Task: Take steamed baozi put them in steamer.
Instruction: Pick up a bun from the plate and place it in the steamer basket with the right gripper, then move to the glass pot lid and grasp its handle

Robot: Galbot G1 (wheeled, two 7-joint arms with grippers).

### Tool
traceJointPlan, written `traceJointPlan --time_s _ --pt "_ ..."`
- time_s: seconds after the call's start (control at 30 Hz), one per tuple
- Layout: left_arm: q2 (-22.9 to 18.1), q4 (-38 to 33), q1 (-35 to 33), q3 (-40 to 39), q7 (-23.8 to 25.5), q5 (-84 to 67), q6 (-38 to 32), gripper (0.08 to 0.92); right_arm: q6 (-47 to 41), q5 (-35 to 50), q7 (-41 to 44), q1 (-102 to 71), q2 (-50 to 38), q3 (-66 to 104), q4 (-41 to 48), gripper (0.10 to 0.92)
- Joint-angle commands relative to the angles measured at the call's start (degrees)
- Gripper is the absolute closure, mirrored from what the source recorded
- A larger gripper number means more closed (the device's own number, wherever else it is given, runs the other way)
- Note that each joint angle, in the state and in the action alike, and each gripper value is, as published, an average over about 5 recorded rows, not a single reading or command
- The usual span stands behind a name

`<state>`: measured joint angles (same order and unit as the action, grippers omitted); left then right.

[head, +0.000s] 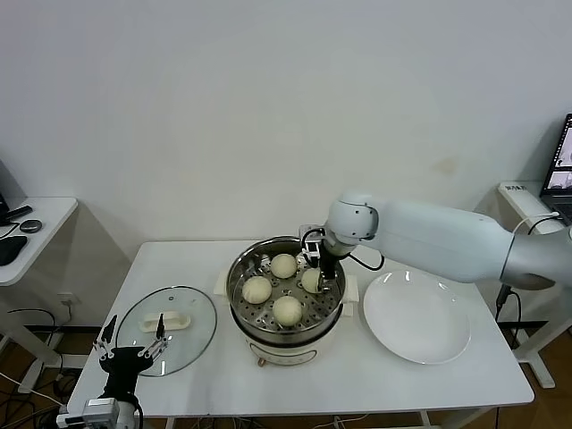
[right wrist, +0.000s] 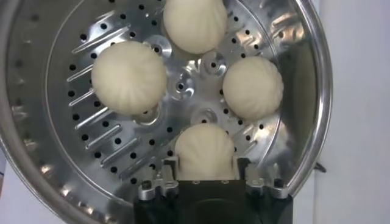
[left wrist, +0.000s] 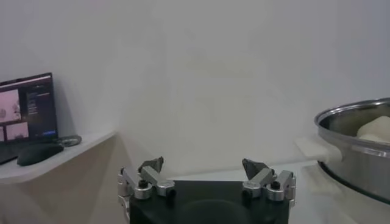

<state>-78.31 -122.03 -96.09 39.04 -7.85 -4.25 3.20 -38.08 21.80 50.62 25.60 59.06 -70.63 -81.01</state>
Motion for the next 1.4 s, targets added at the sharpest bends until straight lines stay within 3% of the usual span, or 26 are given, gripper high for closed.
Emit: traceJointPlan --time_s 0.03,0.2,0.33,0.5,0.67,0.87,1.07,1.27,1.4 --pt "0.1 0.2 0.3 -0.1 0.0 0.0 0.1 0.177 -1.0 2.4 -0.9 2.8 -4.7 2.3 -6.3 0.266" --pt "0.2 0.2 0.4 -0.2 0.0 0.0 0.1 0.177 -1.7 5.1 -5.1 0.5 -10.7 8.2 -12.6 0.206" --pt "0.3 0.3 0.4 -0.1 0.0 0.0 0.0 0.177 1.8 7.8 -14.6 -7.0 -16.8 16.4 -17.4 0.203" --pt "0.3 0.6 0.4 0.2 0.1 0.1 -0.7 0.177 8.8 11.6 -33.0 -29.4 -24.8 34.1 -23.9 0.203" --pt "0.1 0.6 0.3 0.3 0.3 0.3 -1.4 0.177 22.0 3.4 -40.7 -58.7 -27.3 56.6 -26.9 0.203" --pt "-0.5 0.7 0.3 -0.9 0.4 1.1 -2.9 0.177 39.8 -14.3 -40.8 -88.5 -15.1 81.7 -24.7 0.203" --pt "-0.9 1.2 0.4 -2.1 0.1 2.6 -5.5 0.177 56.7 -27.8 -37.5 -103.0 2.4 98.5 -22.8 0.203" --pt "-0.5 1.8 0.0 -3.4 -1.6 8.0 -8.1 0.177 65.3 -30.1 -34.9 -108.7 18.6 111.3 -24.6 0.203" --pt "0.3 3.2 -0.7 -3.5 -5.0 15.8 -10.8 0.177 67.7 -25.4 -35.4 -112.2 23.4 116.6 -26.9 0.203"
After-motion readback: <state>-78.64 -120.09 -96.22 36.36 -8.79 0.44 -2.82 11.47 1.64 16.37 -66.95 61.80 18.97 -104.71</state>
